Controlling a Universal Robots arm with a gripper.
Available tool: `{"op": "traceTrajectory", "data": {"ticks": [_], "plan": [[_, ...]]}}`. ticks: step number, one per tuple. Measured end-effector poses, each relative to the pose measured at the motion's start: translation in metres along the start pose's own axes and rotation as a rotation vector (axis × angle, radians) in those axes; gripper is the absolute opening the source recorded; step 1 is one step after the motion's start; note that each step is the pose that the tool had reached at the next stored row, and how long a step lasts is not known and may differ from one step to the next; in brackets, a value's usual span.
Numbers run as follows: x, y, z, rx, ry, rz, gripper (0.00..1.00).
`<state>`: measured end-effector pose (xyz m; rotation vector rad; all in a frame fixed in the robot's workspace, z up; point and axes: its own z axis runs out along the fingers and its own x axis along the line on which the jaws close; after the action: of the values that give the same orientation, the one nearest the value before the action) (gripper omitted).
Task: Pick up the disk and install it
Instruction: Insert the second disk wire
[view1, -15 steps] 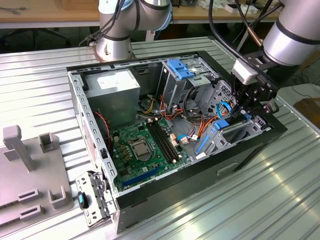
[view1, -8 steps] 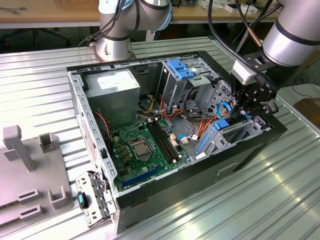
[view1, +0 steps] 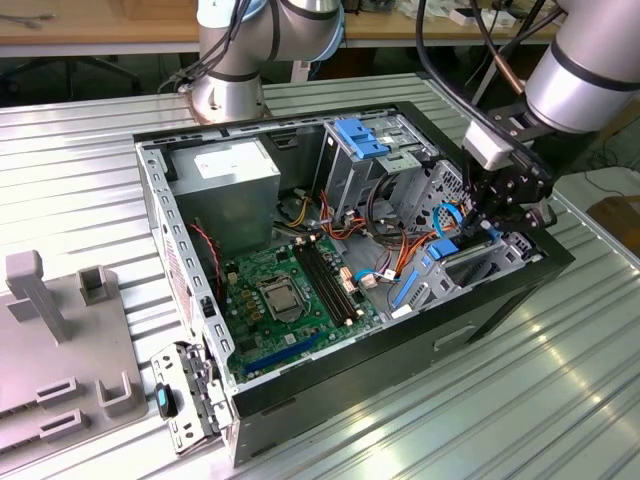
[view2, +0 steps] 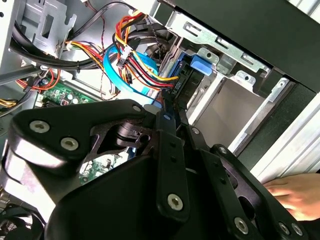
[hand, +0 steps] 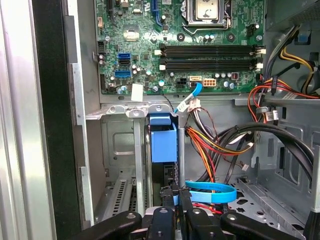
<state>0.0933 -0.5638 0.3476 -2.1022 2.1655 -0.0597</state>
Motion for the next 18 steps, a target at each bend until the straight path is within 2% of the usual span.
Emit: {"op": "traceTrajectory", "data": {"ticks": [9, 13, 18], "plan": [[0.0001, -0.0001, -0.0013, -0.0001, 0.0006, 0.000, 0.16], [0.0024, -0.0002, -0.0013, -0.0001, 0.0004, 0.000, 0.16], [0.0025, -0.0001, 0.0003, -0.0001, 0.0002, 0.000, 0.16]]}}
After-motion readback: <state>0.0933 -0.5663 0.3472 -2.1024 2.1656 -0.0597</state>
